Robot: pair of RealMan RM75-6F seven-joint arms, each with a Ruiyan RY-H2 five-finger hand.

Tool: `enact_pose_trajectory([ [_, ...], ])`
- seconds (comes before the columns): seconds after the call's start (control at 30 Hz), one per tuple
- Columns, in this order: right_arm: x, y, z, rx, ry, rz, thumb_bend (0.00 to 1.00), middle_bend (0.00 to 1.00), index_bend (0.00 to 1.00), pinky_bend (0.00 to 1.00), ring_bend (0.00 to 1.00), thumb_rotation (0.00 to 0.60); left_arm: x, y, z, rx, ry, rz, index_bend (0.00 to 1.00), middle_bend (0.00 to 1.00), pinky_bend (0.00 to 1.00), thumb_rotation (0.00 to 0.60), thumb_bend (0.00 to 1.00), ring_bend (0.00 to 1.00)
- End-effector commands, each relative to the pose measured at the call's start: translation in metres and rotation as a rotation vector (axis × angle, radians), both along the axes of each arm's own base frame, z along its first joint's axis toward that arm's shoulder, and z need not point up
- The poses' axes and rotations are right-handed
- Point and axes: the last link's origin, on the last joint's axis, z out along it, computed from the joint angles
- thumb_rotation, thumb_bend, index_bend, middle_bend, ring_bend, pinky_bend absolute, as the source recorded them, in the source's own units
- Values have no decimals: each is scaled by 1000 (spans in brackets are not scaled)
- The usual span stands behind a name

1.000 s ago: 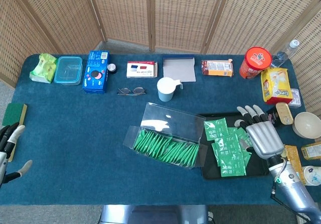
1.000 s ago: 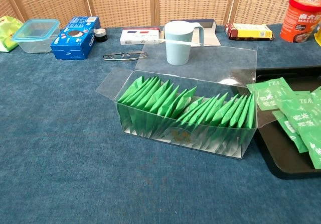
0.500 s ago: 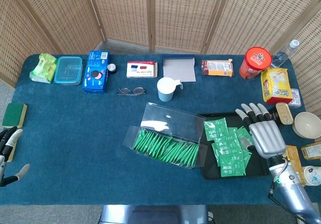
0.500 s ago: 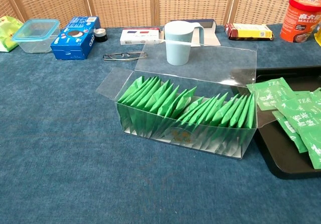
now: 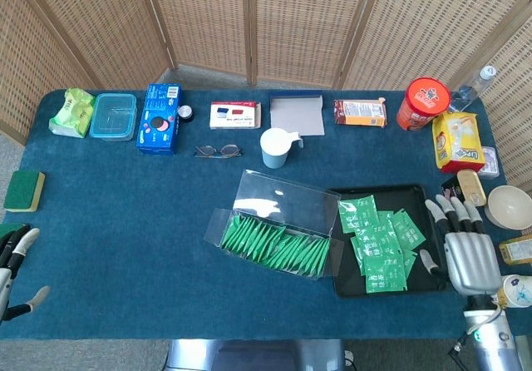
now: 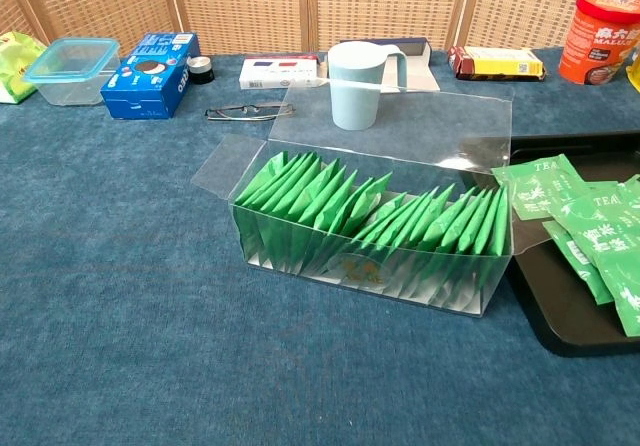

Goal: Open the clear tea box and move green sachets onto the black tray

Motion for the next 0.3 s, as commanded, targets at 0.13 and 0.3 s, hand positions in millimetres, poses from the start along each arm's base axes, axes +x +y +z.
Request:
enact_pose_trajectory([
  [0.13,-10,24,-2,-44,-27,-23,322,0,113,2,0,600,1,-2,-6,-19,-2,6,54,40,219,600,223,0],
  [0.3,-11,28,0,-49,-39,-14,322,0,116,2,0,600,5,0,-7,-21,-6,-7,54,40,219,600,223,0],
])
